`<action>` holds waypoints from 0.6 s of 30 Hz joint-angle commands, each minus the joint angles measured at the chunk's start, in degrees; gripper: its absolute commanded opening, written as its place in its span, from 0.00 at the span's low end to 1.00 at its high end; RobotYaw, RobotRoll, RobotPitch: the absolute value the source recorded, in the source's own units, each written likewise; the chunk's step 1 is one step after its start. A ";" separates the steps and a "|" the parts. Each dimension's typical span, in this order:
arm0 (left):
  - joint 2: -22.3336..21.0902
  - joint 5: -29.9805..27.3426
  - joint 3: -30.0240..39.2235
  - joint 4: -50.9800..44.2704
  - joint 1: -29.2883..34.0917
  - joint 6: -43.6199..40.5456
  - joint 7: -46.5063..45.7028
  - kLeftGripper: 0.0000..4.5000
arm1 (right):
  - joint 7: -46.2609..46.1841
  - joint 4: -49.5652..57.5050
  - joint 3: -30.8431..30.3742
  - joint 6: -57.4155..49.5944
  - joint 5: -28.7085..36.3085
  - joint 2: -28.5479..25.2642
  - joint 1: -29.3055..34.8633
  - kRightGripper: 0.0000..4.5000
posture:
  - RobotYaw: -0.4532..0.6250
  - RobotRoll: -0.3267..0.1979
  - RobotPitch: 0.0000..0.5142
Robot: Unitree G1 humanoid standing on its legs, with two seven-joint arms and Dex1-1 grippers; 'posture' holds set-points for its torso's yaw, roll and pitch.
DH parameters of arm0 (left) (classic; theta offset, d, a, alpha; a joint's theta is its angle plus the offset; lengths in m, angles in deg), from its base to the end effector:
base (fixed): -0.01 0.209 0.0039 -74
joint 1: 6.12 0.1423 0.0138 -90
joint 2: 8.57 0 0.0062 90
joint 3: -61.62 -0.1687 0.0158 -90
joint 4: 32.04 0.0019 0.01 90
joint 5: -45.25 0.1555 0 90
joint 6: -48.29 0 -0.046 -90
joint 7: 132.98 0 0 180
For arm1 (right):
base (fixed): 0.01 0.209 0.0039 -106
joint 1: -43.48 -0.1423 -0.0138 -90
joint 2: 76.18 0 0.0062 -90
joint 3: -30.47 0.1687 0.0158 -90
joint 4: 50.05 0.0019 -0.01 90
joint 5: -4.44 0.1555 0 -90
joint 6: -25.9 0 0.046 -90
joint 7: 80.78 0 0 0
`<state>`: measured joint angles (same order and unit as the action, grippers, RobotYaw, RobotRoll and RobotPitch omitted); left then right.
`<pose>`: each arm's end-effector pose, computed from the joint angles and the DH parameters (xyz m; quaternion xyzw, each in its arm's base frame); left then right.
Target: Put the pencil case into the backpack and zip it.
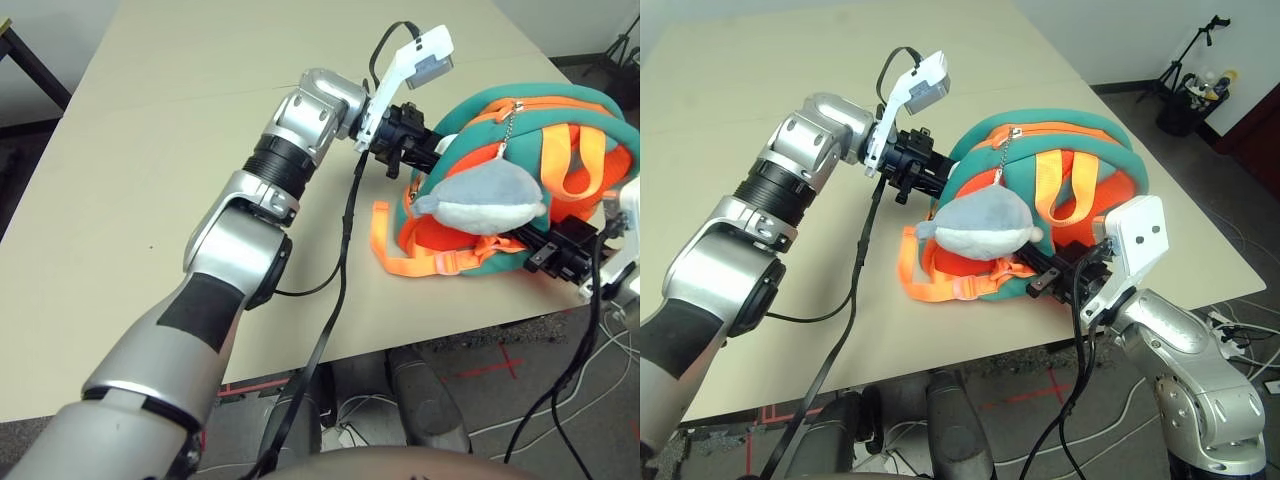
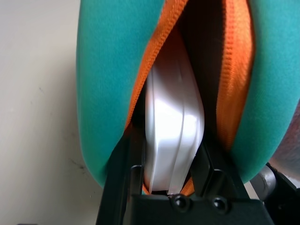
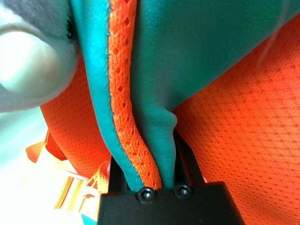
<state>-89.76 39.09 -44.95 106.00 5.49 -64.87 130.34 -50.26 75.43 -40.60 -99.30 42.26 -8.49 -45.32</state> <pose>0.3612 0.0448 0.2750 0.1856 0.1044 -0.7493 0.6270 0.1878 -0.2352 0.2009 -0.0737 -0.0041 0.3015 0.9506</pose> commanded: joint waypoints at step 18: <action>1.93 -4.93 3.18 -15.22 0.07 -4.63 4.48 0.59 | 1.14 -1.62 -2.45 0.95 -1.49 1.28 -2.79 0.05 | 0.23 0.62 0.32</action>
<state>-89.95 38.96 -42.51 95.91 6.80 -68.35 130.84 -49.58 74.45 -40.79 -99.24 41.24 -7.50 -47.12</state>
